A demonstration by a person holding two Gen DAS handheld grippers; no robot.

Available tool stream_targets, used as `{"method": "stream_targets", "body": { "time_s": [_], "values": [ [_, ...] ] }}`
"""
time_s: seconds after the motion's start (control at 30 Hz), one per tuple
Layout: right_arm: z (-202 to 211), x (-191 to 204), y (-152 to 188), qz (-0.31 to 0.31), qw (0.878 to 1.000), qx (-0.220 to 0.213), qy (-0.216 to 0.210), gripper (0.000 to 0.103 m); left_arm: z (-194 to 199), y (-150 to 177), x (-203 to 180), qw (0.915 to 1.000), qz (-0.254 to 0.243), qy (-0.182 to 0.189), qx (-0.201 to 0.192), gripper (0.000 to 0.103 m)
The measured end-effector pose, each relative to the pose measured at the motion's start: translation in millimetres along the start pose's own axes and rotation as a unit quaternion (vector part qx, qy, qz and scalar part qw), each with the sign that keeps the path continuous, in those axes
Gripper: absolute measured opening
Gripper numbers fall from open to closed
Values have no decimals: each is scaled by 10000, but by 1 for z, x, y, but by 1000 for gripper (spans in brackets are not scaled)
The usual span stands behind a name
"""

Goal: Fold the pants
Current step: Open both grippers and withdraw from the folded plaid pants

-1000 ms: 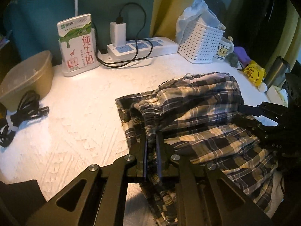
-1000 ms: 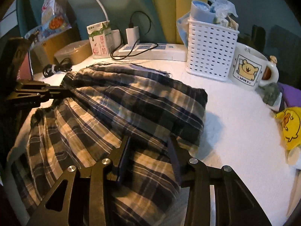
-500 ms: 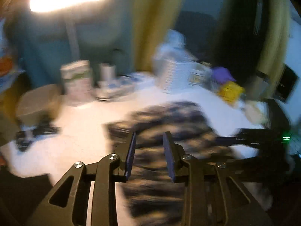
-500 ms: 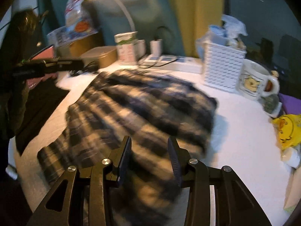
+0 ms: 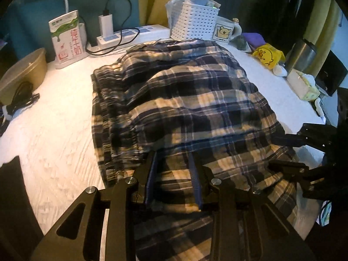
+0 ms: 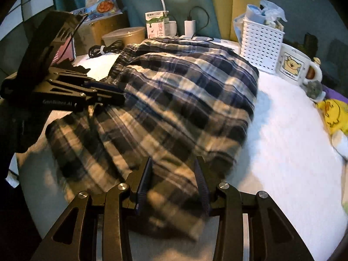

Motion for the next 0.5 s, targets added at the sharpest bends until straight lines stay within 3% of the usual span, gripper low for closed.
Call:
{"method": "stream_targets", "body": {
  "time_s": [0.4,0.5],
  "values": [
    [22,-10,27,87,9998,33,195,42,19,13,-1,9999,15,-94,-55,30],
    [29,-19,32,-154,9995,169,203,42,26,15,2,9999,55,-84,-23,30]
  ]
}}
Point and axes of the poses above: each gripper's, at about its wrist camera, not at the fingertips, and z roughly against the way its jaws point, x to its left, y to its underside, the point moved 9 cm from there along -z, roughly the way its jaws point, and after that the axes turned 12 degrees about -z, right-handed, at the moved point
